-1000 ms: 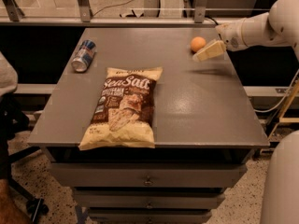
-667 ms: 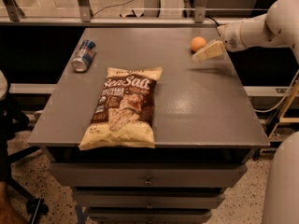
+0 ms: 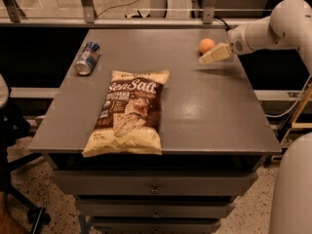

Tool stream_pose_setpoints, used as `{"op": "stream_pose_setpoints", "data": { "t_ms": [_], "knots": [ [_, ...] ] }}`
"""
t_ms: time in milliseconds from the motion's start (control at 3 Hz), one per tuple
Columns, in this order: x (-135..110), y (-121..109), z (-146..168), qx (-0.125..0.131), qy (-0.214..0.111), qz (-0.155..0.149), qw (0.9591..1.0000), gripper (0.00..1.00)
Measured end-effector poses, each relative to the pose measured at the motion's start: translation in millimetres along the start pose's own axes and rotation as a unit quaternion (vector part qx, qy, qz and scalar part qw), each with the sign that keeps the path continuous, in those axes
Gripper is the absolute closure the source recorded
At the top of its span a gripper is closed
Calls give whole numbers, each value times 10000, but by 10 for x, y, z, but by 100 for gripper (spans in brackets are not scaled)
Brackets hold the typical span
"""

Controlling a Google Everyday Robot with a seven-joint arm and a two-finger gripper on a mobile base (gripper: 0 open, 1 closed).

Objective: Move orange near brown chip bag

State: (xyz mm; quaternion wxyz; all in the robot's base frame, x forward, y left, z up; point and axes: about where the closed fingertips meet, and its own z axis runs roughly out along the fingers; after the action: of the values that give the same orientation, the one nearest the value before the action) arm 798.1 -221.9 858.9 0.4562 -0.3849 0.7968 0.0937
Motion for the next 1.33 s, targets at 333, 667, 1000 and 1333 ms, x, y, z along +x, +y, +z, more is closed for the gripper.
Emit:
{"op": "stream_pose_setpoints", "data": {
  "t_ms": [333,667,1000,1333],
  "knots": [
    [1,0,3,0,3,2,10000,0],
    [-5,-47,48,28,-40,-6,10000,0],
    [1,-156,172,87,-156,-52,9998,0],
    [15,-182,246,66,-181,-61,9998,0]
  ]
}}
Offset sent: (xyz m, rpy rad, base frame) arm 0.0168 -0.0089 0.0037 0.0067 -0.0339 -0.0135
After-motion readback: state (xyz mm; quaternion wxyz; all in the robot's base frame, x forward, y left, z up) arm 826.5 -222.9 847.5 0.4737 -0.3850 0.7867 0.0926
